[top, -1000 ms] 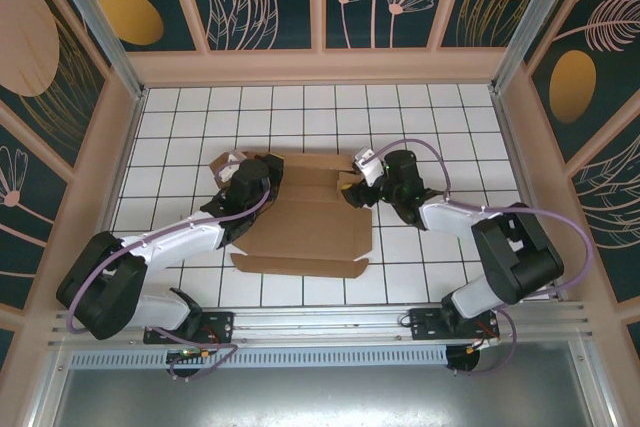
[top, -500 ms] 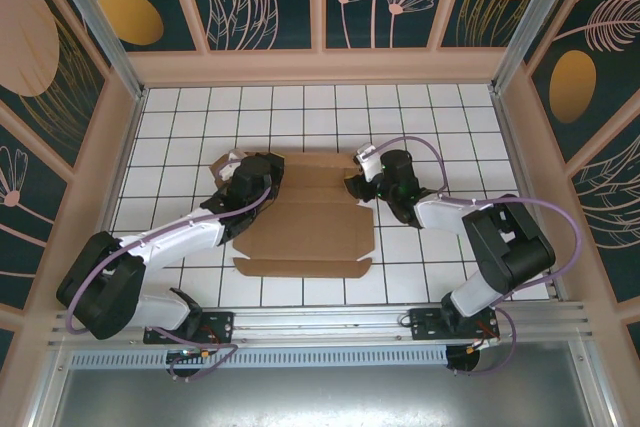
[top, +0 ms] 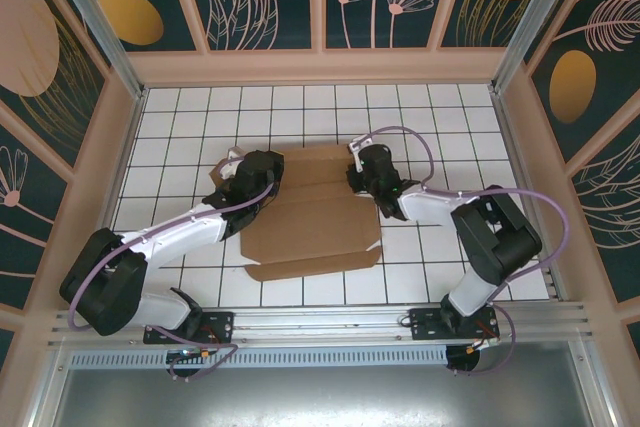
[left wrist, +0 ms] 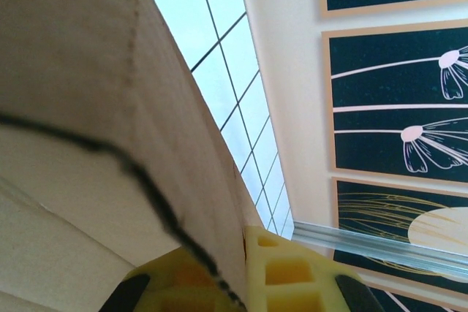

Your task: Fold the paper box

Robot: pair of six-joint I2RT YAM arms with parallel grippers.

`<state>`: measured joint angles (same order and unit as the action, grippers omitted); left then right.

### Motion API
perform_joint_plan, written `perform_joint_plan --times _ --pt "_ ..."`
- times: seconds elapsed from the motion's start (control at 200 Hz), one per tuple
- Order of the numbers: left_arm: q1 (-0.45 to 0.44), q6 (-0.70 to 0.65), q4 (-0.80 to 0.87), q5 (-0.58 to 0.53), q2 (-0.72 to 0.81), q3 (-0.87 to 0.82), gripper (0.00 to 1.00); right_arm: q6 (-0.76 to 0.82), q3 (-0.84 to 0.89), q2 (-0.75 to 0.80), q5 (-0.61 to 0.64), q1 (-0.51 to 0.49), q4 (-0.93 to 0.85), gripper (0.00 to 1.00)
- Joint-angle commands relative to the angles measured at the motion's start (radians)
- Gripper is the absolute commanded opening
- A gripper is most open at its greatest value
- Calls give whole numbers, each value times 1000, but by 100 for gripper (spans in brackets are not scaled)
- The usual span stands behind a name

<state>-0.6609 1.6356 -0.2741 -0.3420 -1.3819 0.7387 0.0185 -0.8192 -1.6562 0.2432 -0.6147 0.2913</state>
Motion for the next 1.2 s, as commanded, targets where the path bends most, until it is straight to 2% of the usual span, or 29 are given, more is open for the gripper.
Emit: perform_joint_plan --times 0.0,0.175,0.29,0.601,0.721,0.891,1.091,1.196 --pt "-8 19 55 49 -5 22 0 -91 -53 -49 226 -17 -150 7" --pt "-8 30 62 69 -24 33 0 -126 -124 -118 392 -92 -220 0" --pt "-9 36 68 72 -29 37 0 -209 -156 -145 466 -112 -276 0" --pt "-11 45 81 73 -19 28 0 -316 -166 -143 334 -97 -298 0" --pt "-16 48 81 69 -14 20 0 -374 -213 -183 361 -90 -363 0" --pt "-21 52 82 67 -14 18 0 -522 -300 -247 462 -91 -503 0" --pt "-21 46 87 49 -7 18 0 -536 -233 -188 388 -85 -402 0" --pt "-21 35 85 39 2 7 0 -475 -213 -163 333 -87 -345 0"
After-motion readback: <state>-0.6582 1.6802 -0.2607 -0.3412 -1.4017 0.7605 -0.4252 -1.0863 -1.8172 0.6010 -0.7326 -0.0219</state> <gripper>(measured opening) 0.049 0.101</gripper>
